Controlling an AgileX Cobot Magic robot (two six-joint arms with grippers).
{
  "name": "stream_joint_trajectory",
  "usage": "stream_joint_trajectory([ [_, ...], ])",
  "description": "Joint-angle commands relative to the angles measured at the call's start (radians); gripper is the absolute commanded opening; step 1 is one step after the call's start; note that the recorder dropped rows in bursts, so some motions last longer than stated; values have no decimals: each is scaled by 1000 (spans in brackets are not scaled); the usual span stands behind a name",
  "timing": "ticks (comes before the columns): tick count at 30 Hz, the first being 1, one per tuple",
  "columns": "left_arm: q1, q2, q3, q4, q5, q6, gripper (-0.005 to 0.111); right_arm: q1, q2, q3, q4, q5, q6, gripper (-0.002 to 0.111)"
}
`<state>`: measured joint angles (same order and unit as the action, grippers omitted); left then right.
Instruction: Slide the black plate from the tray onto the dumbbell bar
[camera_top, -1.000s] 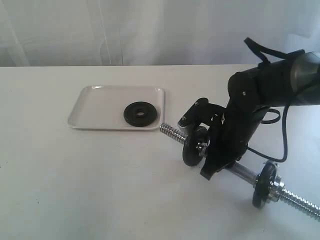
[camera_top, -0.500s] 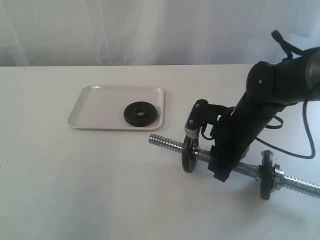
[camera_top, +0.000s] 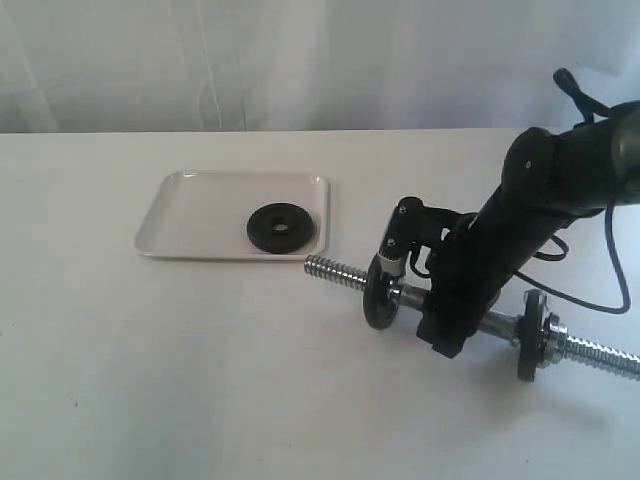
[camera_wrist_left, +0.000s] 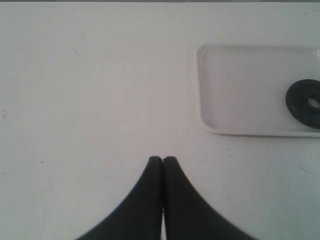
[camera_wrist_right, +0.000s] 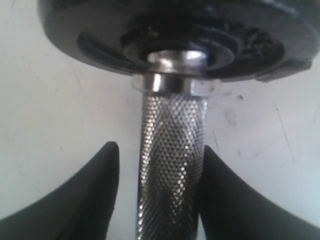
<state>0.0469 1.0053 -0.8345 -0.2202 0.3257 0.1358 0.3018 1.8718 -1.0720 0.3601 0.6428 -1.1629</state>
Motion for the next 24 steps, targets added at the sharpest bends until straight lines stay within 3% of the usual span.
stream_joint_trajectory([
  [1, -1, -3, -3, -7, -5, 4, 0, 5, -1, 3, 22, -31, -12, 47],
  [16, -1, -3, -3, -7, -2, 4, 0, 49, 48, 3, 56, -133, -12, 45],
  [20, -1, -3, -3, -7, -4, 4, 0, 49, 47, 3, 54, -131, -12, 33],
  [24, -1, -3, -3, -1, -6, 4, 0, 49, 47, 3, 54, -126, -12, 13],
])
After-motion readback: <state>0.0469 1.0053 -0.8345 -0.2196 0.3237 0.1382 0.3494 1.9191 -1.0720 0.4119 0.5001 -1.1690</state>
